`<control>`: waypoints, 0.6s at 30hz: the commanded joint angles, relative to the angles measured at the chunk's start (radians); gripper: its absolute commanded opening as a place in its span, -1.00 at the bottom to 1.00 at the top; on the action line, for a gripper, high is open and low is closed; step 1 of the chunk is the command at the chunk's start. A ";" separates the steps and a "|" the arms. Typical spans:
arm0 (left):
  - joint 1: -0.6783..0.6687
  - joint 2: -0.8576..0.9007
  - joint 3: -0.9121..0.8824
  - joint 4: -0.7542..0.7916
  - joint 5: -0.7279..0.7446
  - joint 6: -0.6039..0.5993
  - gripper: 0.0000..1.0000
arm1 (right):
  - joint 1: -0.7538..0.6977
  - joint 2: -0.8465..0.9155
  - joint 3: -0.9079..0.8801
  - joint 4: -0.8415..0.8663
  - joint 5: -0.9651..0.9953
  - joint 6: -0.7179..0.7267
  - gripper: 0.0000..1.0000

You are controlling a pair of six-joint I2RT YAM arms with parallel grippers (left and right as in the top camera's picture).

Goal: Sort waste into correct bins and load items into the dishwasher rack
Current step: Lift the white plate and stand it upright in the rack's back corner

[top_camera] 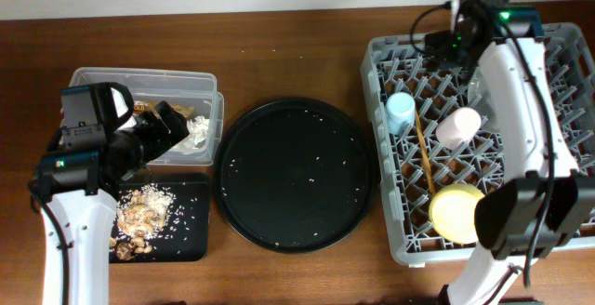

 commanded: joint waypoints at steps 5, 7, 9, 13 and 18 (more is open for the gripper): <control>0.003 -0.003 0.006 0.002 -0.003 -0.008 0.99 | 0.129 -0.417 0.002 -0.001 -0.005 0.011 0.97; 0.003 -0.003 0.006 0.002 -0.003 -0.008 0.99 | 0.128 -0.548 0.002 -0.001 -0.005 0.011 0.97; 0.003 -0.003 0.006 0.002 -0.004 -0.008 0.99 | 0.128 -0.724 0.002 -0.001 -0.005 0.011 0.97; 0.003 -0.003 0.006 0.002 -0.004 -0.008 0.99 | 0.128 -1.011 0.002 -0.011 -0.005 0.011 0.97; 0.003 -0.003 0.006 0.002 -0.004 -0.008 0.99 | 0.128 -1.242 0.002 -0.138 -0.086 0.011 0.97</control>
